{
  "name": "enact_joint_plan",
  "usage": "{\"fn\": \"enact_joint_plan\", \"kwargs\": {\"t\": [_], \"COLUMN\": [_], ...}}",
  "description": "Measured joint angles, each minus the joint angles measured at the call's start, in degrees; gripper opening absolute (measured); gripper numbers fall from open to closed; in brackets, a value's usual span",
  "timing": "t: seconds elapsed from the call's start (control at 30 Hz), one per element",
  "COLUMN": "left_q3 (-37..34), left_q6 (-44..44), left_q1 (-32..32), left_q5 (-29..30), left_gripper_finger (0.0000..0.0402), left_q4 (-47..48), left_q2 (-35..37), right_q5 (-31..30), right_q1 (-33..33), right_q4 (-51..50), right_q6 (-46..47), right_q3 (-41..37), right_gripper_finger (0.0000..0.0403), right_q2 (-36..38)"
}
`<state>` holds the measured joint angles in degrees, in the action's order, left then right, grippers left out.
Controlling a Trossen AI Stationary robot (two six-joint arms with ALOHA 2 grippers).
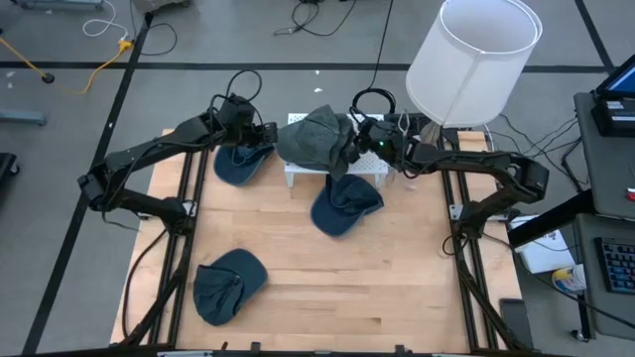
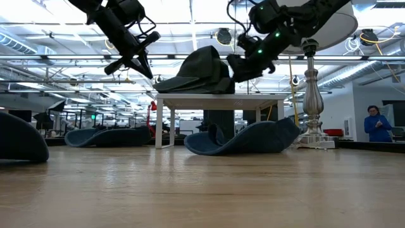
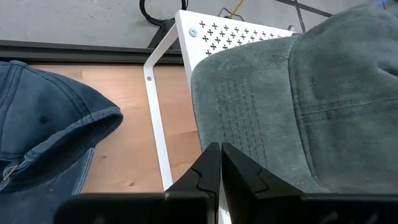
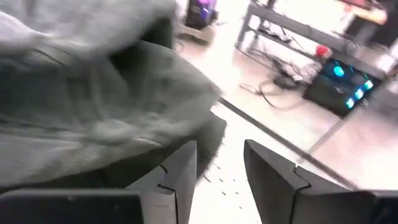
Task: Pick & Place hat
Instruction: Adjust the stacked gray caps on the shelf, then put the middle blue cap on the shelf
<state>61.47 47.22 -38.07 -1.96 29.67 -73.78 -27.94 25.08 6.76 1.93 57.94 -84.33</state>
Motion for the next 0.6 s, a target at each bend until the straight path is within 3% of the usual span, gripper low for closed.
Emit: {"fn": "enact_joint_plan", "kwargs": {"t": [0.17,0.37,0.6], "left_q3": [0.00,0.00,0.00], "left_q6": [-0.32,-1.72,-3.58], "left_q1": [-0.01,0.23,1.30], "left_q5": [-2.57,-8.47,-13.71], "left_gripper_finger": [0.0017,0.0017,0.0017], "left_q4": [-0.50,-0.66,2.10], "left_q2": [0.00,0.00,0.85], "right_q5": [1.87,13.92,24.12], "right_q1": [-0.15,-2.76,-9.73], "right_q4": [-13.61,-27.23,-34.79], "right_q6": [11.94,22.35,38.39], "right_q3": [-1.11,-2.21,-2.21], "right_gripper_finger": [0.0126,0.0130,0.0140], "right_q2": [5.80,14.59,22.88]}}
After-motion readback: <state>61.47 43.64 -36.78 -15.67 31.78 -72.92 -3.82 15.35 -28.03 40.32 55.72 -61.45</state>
